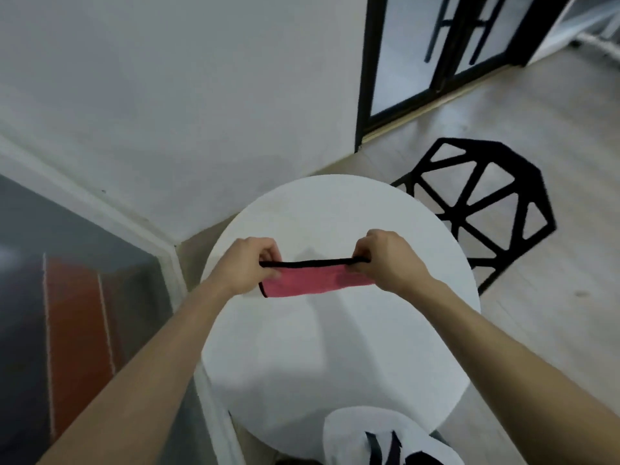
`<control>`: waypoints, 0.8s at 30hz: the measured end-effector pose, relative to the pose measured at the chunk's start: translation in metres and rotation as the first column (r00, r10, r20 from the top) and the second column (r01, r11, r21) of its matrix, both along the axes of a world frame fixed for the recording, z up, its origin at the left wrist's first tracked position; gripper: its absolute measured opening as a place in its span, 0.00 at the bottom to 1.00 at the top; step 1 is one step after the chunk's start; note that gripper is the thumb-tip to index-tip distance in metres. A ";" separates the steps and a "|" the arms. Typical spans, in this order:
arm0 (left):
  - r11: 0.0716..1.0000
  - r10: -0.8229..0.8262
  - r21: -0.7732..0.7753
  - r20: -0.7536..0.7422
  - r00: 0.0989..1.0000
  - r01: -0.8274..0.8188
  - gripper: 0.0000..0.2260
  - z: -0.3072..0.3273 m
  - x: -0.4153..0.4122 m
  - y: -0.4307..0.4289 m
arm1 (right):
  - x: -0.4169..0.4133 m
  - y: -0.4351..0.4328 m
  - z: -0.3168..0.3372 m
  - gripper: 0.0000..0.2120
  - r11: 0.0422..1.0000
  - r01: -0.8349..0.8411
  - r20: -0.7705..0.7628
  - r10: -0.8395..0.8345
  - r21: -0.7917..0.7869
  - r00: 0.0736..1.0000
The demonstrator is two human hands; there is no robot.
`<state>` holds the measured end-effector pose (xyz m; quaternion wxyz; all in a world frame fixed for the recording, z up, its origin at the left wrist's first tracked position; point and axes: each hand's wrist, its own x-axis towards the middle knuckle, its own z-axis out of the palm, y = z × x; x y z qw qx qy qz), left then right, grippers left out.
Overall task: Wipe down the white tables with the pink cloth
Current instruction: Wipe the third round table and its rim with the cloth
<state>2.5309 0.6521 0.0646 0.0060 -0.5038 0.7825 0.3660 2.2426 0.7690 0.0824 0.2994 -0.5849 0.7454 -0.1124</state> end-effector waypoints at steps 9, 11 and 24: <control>0.898 -0.439 -0.012 -0.101 0.893 0.440 0.10 -0.010 -0.042 -0.022 | 0.055 0.066 -0.001 0.07 0.871 0.491 -0.081 -0.491 -0.025 0.867; 0.856 -0.518 -0.049 -0.099 0.850 0.515 0.10 -0.011 -0.052 -0.018 | 0.059 0.078 -0.003 0.07 0.836 0.549 -0.140 -0.544 -0.002 0.828; 0.712 -0.702 -0.034 -0.039 0.711 0.701 0.07 -0.037 -0.077 -0.034 | 0.114 0.068 -0.024 0.08 0.630 0.773 0.047 -0.777 0.073 0.628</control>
